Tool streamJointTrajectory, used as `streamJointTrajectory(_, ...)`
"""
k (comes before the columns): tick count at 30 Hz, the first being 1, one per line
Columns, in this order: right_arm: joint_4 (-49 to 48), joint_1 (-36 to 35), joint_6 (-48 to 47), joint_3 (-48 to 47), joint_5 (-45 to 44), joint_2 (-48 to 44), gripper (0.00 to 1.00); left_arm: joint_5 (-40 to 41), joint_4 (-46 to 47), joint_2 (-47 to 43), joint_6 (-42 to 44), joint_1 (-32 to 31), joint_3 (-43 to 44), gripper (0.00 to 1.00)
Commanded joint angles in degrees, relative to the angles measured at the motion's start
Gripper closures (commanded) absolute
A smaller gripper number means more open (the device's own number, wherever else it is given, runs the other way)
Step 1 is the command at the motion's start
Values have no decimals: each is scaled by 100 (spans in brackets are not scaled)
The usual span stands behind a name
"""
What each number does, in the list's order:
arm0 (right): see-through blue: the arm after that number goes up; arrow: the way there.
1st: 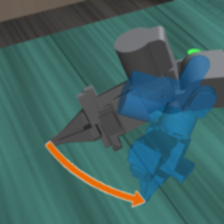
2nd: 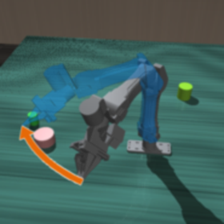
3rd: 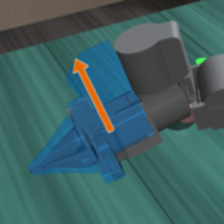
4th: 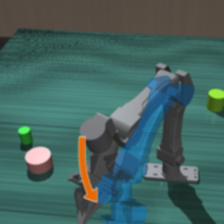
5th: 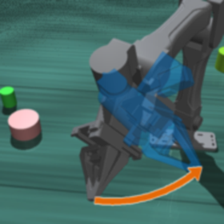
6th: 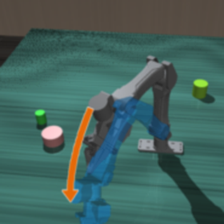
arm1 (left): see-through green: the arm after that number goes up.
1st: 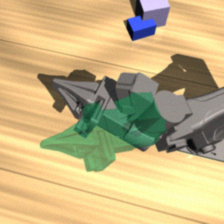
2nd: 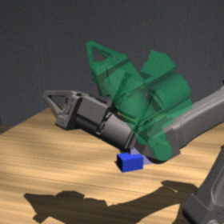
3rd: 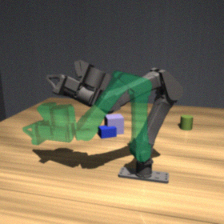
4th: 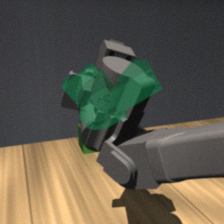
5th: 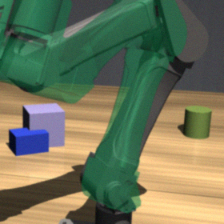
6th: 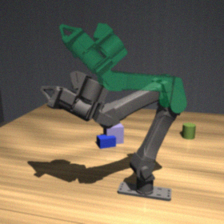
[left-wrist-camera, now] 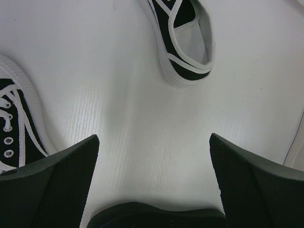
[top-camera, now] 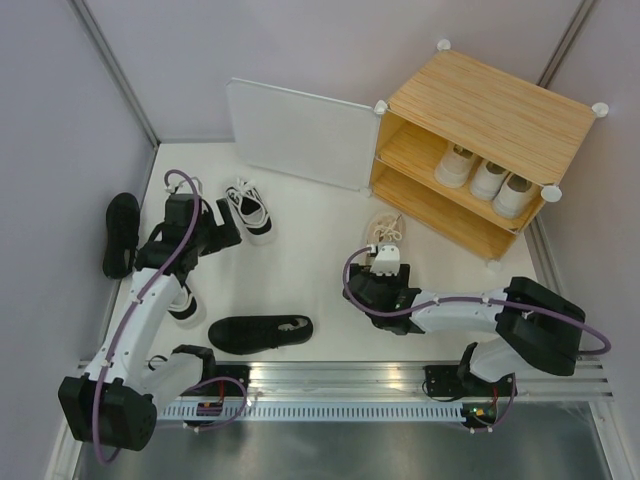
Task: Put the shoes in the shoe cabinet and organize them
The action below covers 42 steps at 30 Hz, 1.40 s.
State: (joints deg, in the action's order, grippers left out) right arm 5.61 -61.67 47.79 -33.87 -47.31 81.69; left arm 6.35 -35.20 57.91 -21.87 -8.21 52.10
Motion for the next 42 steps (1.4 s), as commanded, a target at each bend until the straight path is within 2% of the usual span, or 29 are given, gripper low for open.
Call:
streamJointTrajectory(1, -498, -29, 178, -208, -534, 347, 2, 226, 277, -52, 227, 3, 2, 0)
streamJointTrajectory(9, -1263, -21, 108, -305, -762, 1059, 6, 165, 259, -25, 227, 3, -6, 0)
streamJointTrajectory(11, -1430, 23, 108, -296, -789, 1225, 10, 165, 259, -8, 227, 3, -6, 0)
streamJointTrajectory(14, -1448, 129, 239, -287, -789, 1410, 22, 147, 259, 1, 236, 3, -15, 0)
streamJointTrajectory(17, -1405, 146, 248, -243, -815, 1420, 44, 139, 259, 1, 236, 3, -15, 0)
streamJointTrajectory(18, -1317, 155, 222, -243, -824, 1368, 62, 138, 268, 1, 244, 3, -24, 0)
streamJointTrajectory(20, -1247, 146, -23, -269, -824, 1078, 81, 138, 268, 1, 236, 3, -24, 0)
streamJointTrajectory(21, -1185, 146, -155, -287, -841, 955, 98, 130, 259, 1, 244, 3, -24, 0)
streamJointTrajectory(25, -1237, 181, -1024, -322, -772, 61, 99, 121, 268, 1, 244, 3, -24, 0)
streamJointTrajectory(26, -1281, 216, -1357, -279, -632, -99, 99, 112, 259, 1, 244, 3, -24, 0)
streamJointTrajectory(31, -1624, 830, -1878, -32, 378, -759, 99, 103, 277, 1, 253, 3, -24, 0)
streamJointTrajectory(35, -1580, 1069, -2115, 73, 800, -585, 99, 95, 268, 1, 253, 3, -33, 0)
streamJointTrajectory(39, -1205, 1096, -1714, 65, 1153, -198, 100, 77, 259, 27, 253, 3, -33, 0)
streamJointTrajectory(41, -895, 1096, -1414, -58, 1294, 48, 98, 68, 268, 27, 244, 3, -33, 0)
streamJointTrajectory(42, -634, 1087, -1291, -93, 1338, 188, 93, 68, 268, 36, 253, 3, -33, 0)
